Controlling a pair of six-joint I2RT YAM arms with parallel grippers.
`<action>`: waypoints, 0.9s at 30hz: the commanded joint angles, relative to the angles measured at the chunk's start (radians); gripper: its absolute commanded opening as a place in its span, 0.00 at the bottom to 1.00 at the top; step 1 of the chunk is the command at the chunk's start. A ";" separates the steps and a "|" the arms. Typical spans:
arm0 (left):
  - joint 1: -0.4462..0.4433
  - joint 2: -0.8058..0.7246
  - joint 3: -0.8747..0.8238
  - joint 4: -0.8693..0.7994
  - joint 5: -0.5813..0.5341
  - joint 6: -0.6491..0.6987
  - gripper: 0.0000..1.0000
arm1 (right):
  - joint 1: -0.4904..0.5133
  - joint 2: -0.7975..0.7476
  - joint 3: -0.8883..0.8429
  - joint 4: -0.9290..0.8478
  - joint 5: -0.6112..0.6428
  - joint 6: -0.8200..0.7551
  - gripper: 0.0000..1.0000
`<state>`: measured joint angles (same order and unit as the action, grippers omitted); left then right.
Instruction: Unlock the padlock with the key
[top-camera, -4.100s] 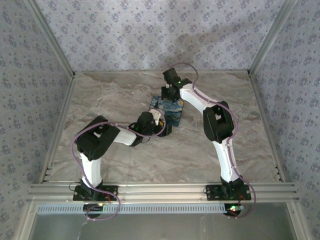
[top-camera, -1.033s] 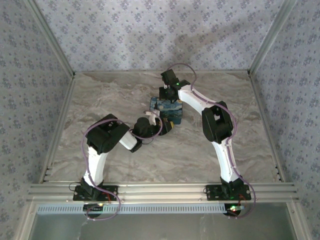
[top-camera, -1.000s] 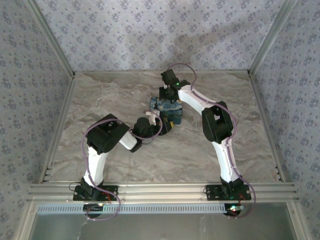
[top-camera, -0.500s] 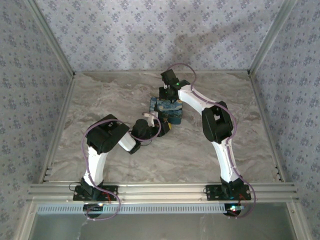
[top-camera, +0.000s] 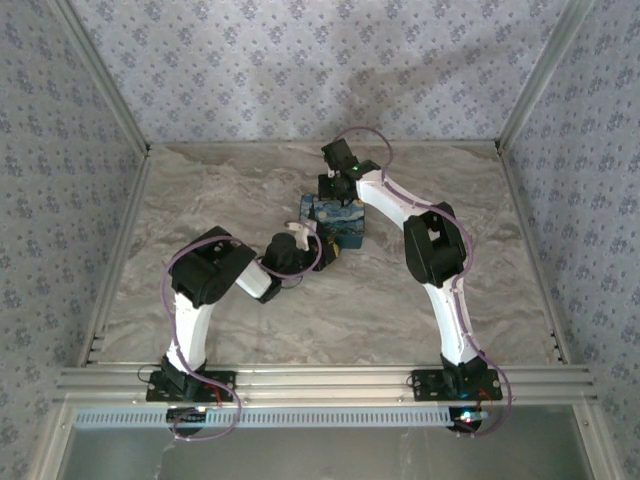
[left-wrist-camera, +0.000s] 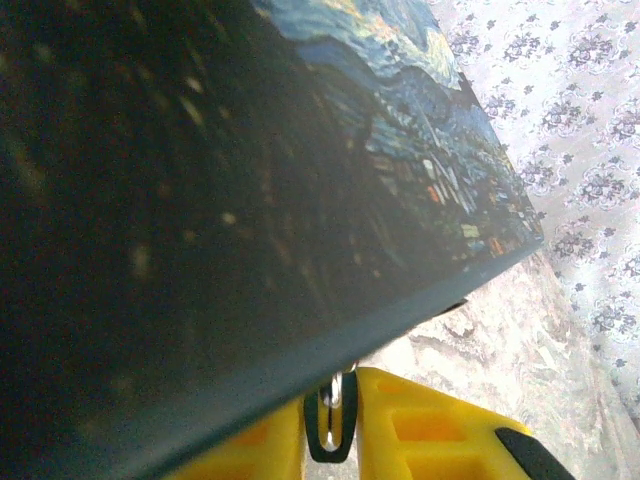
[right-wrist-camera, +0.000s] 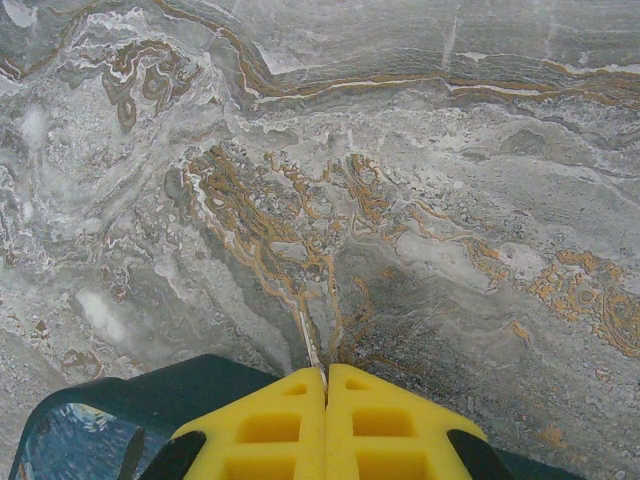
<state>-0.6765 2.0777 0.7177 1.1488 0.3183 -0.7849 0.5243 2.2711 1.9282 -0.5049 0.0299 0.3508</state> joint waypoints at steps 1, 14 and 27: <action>0.021 -0.019 0.010 -0.102 0.032 -0.007 0.23 | 0.025 0.043 -0.054 -0.138 -0.034 0.008 0.00; -0.009 0.019 0.051 -0.120 0.033 -0.027 0.53 | 0.025 0.045 -0.065 -0.129 -0.030 0.008 0.00; -0.024 0.022 0.057 -0.218 0.033 -0.040 0.46 | 0.027 0.051 -0.067 -0.124 -0.030 0.012 0.00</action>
<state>-0.6903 2.0628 0.7742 1.0595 0.3626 -0.8169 0.5243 2.2711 1.9144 -0.4679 0.0387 0.3500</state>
